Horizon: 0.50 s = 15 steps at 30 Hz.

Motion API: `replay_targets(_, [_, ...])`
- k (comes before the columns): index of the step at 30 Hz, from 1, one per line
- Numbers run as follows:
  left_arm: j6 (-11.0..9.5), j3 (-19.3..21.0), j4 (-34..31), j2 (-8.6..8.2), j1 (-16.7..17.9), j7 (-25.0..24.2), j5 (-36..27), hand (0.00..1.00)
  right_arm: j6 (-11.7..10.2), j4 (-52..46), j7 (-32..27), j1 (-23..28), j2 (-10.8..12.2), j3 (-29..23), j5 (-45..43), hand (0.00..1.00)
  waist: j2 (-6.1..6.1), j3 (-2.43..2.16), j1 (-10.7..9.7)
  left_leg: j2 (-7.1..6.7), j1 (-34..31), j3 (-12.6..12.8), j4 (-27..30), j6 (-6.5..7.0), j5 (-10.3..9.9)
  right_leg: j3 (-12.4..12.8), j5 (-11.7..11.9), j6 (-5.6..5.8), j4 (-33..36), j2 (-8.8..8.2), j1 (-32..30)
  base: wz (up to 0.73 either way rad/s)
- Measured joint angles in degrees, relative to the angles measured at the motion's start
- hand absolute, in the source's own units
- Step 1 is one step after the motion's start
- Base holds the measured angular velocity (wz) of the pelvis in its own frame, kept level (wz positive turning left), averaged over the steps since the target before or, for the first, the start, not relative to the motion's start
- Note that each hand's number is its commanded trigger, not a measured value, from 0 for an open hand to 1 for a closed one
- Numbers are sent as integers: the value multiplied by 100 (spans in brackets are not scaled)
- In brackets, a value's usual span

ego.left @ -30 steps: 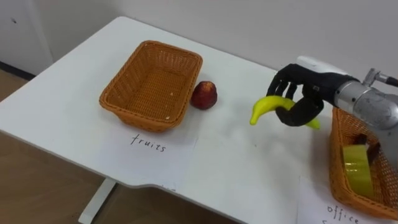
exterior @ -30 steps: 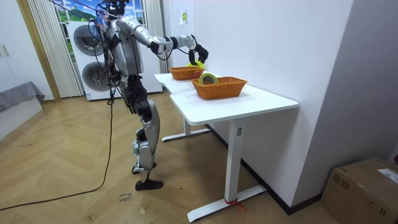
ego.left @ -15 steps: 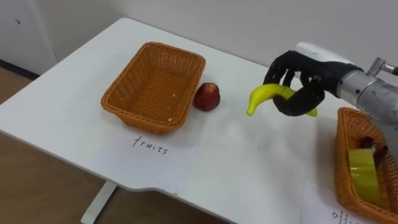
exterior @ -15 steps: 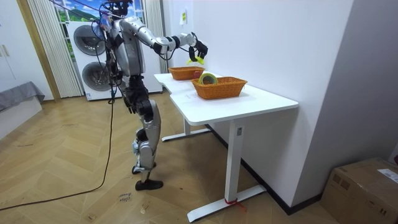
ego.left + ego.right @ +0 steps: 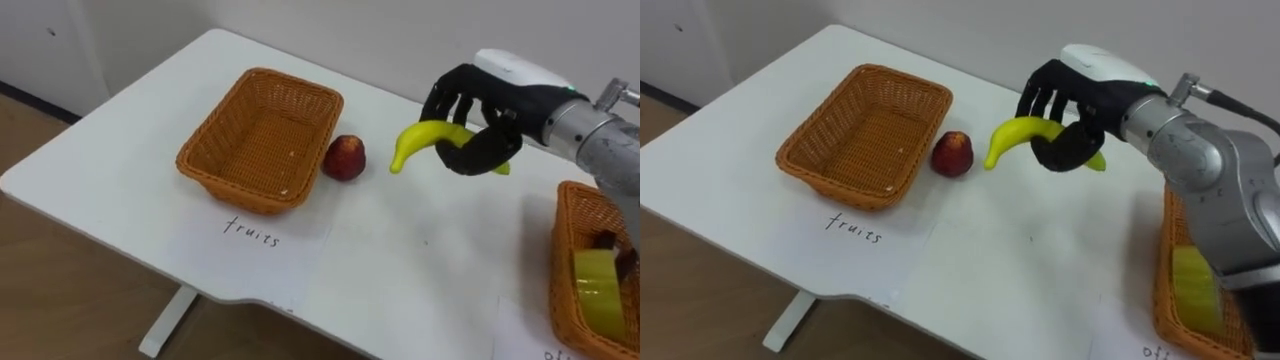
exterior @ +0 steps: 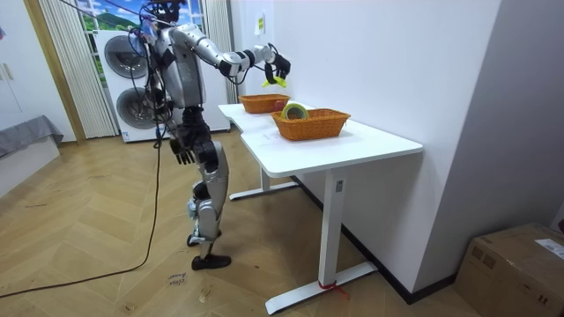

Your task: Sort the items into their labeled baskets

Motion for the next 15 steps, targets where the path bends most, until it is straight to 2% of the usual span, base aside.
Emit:
replay_targets(6, [9,7,-91,-46,4,-7,2,0,-1,2,-468,0,1,0,-59,100,-7,0,118,-52,-38,-92,94,51,-36,-124,-30,47,17,-17,60,11])
replay_targets(11, [22,6,-261,-70,-5,-7,2,0,5,-1,-717,0,47,85,-82,100,-2,4,295,-71,-22,-142,96,63,-48,-193,-42,68,57,-40,86,5])
replay_targets(15, [106,1,-272,-115,40,-19,13,0,71,-2,-818,0,298,89,-434,100,43,36,321,-82,29,-169,88,77,-62,-262,-71,112,219,-92,84,5])
